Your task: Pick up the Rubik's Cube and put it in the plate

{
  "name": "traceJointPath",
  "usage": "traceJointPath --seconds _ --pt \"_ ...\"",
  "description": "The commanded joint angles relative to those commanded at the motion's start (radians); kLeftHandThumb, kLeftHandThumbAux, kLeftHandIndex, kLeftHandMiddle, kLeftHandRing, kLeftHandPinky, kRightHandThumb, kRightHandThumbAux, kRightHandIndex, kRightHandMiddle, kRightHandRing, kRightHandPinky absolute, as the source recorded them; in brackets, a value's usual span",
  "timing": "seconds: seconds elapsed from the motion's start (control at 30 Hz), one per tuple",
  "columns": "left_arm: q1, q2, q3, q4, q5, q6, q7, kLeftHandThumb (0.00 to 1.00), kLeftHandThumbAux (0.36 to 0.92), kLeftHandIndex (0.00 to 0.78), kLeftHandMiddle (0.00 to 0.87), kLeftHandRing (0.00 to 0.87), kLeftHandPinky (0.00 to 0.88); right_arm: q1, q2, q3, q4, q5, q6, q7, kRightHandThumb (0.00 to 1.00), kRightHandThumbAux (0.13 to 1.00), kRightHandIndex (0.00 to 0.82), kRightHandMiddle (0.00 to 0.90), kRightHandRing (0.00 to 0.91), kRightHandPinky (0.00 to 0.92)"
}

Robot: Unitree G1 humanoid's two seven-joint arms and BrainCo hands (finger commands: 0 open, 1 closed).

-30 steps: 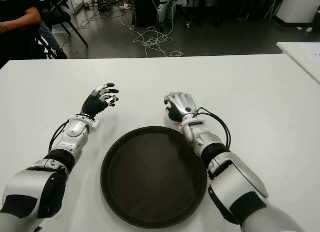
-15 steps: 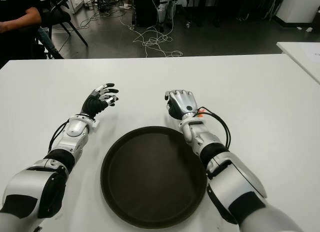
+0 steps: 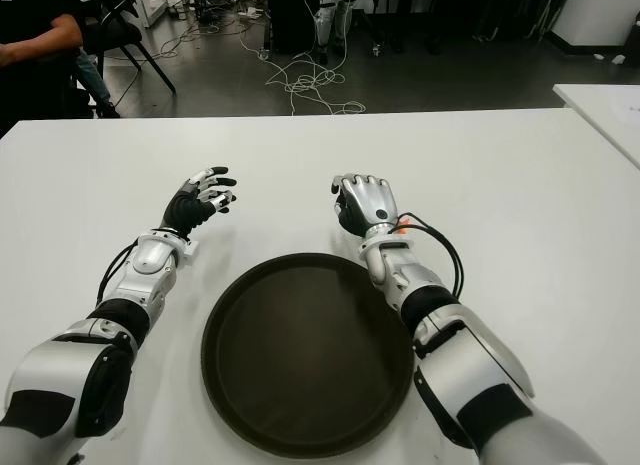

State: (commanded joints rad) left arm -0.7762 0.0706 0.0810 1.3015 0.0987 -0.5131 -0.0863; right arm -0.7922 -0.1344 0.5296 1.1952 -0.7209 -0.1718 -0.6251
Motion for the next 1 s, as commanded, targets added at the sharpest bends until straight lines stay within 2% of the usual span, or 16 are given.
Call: traceJointPath --seconds 0.57,0.7,0.77,0.83,0.87,0.93,0.97,1.0 --pt "0.001 0.001 -0.002 -0.001 0.001 -0.002 -0.002 0.233 0.748 0.209 0.288 0.336 0.389 -0.002 -0.016 -0.005 -0.010 0.000 -0.020 -0.010 0.693 0.733 0.414 0.454 0.462 0.437" --pt "0.000 0.001 0.000 0.000 0.001 -0.001 0.000 0.225 0.742 0.200 0.285 0.340 0.400 -0.006 -0.032 -0.010 -0.018 0.004 -0.055 -0.005 0.688 0.737 0.403 0.386 0.397 0.372" --pt "-0.001 0.000 0.000 0.001 0.000 0.002 0.000 0.226 0.739 0.199 0.283 0.340 0.396 -0.010 -0.037 -0.013 -0.021 0.008 -0.070 0.002 0.684 0.738 0.399 0.332 0.343 0.336" --pt "-0.001 0.000 0.001 0.001 -0.001 0.004 -0.001 0.229 0.737 0.199 0.280 0.335 0.391 -0.012 -0.040 -0.016 -0.023 0.010 -0.081 0.009 0.678 0.740 0.397 0.239 0.249 0.253" --pt "-0.001 0.000 0.001 0.001 -0.001 0.005 -0.002 0.229 0.736 0.199 0.280 0.334 0.390 -0.012 -0.041 -0.017 -0.024 0.010 -0.085 0.011 0.600 0.758 0.334 0.214 0.224 0.230" --pt "-0.002 -0.001 0.004 0.001 -0.004 0.007 -0.005 0.232 0.732 0.201 0.279 0.332 0.385 -0.013 -0.047 -0.019 -0.029 0.011 -0.092 0.026 0.329 0.814 0.160 0.119 0.125 0.139" --pt "-0.003 -0.001 0.005 0.001 -0.006 0.009 -0.007 0.233 0.731 0.202 0.279 0.331 0.384 -0.014 -0.048 -0.019 -0.029 0.011 -0.092 0.033 0.280 0.822 0.131 0.098 0.102 0.119" --pt "-0.003 -0.001 0.006 0.001 -0.007 0.010 -0.009 0.233 0.730 0.202 0.279 0.330 0.382 -0.015 -0.049 -0.019 -0.028 0.011 -0.092 0.037 0.191 0.830 0.083 0.062 0.065 0.087"
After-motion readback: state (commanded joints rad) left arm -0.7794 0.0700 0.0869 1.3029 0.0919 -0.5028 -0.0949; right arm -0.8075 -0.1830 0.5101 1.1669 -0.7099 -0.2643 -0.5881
